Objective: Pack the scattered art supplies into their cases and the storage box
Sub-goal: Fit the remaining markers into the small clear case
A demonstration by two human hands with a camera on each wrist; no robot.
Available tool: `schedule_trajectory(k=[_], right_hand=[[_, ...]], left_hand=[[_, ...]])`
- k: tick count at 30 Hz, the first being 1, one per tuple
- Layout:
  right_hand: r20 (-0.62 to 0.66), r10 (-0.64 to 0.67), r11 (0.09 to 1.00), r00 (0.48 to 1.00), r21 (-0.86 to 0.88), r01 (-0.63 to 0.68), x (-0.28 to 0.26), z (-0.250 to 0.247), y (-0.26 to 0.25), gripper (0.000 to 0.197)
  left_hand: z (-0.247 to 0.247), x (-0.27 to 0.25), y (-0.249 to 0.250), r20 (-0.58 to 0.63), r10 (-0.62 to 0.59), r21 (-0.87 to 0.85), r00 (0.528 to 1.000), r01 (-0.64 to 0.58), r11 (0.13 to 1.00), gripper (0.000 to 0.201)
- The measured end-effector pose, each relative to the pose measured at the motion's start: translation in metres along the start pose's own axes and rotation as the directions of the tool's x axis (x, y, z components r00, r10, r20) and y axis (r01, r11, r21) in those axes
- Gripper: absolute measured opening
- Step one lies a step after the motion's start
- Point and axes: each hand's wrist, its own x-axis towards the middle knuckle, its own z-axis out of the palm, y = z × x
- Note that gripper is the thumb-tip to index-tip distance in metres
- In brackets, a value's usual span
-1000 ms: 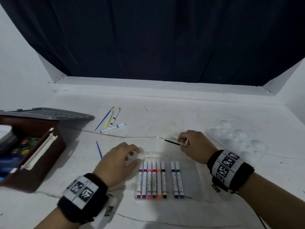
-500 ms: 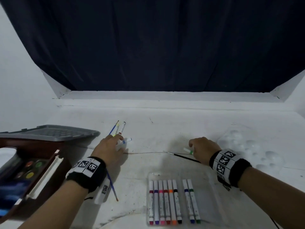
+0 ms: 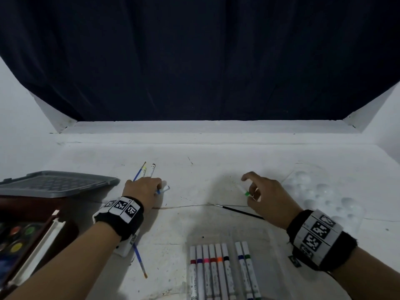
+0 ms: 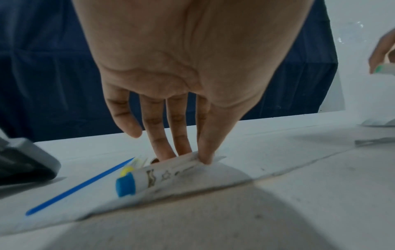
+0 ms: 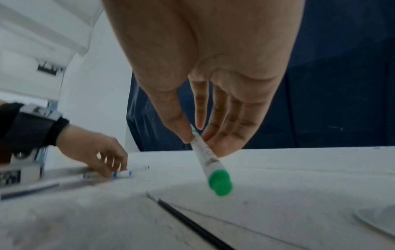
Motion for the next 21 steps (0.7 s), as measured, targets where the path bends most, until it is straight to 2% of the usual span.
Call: schedule_trajectory(k=[2, 4, 6, 8, 12, 14, 16, 21], right_hand=[[-0.030, -0.005, 0.994, 1.000, 0.106, 0.008, -0.012, -0.006, -0.006, 0.048], [-0.047, 0.009, 0.986, 0.999, 0.169, 0.000, -0.024, -0.007, -0.010, 0.050], [-0.044, 0.036, 0.974, 0.998, 0.226, -0.025, -0.037, -0.007, -0.011, 0.044], [0.004, 0.085, 0.946, 0.996, 0.313, -0.081, -0.049, -0.007, -0.008, 0.040], [0.152, 0.129, 0.885, 0.980, 0.429, -0.183, -0.071, -0.003, 0.003, 0.038], [0.212, 0.128, 0.886, 0.969, 0.416, -0.207, -0.081, 0.000, 0.008, 0.037], [0.265, 0.127, 0.889, 0.956, 0.397, -0.228, -0.089, 0.003, 0.012, 0.035], [0.297, 0.134, 0.913, 0.945, 0.335, -0.235, -0.097, 0.009, 0.018, 0.037]], left_hand=[[-0.002, -0.003, 0.003, -0.066, 0.051, -0.072, 0.997, -0.056, 0.996, 0.023], [-0.008, -0.012, 0.010, -0.142, 0.105, -0.276, 0.984, -0.141, 0.951, 0.036], [-0.018, -0.030, 0.025, -0.222, 0.128, -0.528, 0.967, -0.230, 0.818, 0.043], [-0.028, -0.055, 0.044, -0.252, 0.134, -0.706, 0.958, -0.277, 0.651, 0.044], [-0.033, -0.101, 0.085, -0.180, 0.188, -0.900, 0.966, -0.238, 0.364, 0.043], [-0.029, -0.118, 0.107, -0.119, 0.252, -0.939, 0.960, -0.192, 0.284, 0.041], [-0.021, -0.130, 0.129, -0.056, 0.307, -0.950, 0.950, -0.145, 0.276, 0.037], [0.001, -0.138, 0.167, 0.060, 0.350, -0.910, 0.935, -0.093, 0.404, 0.037]])
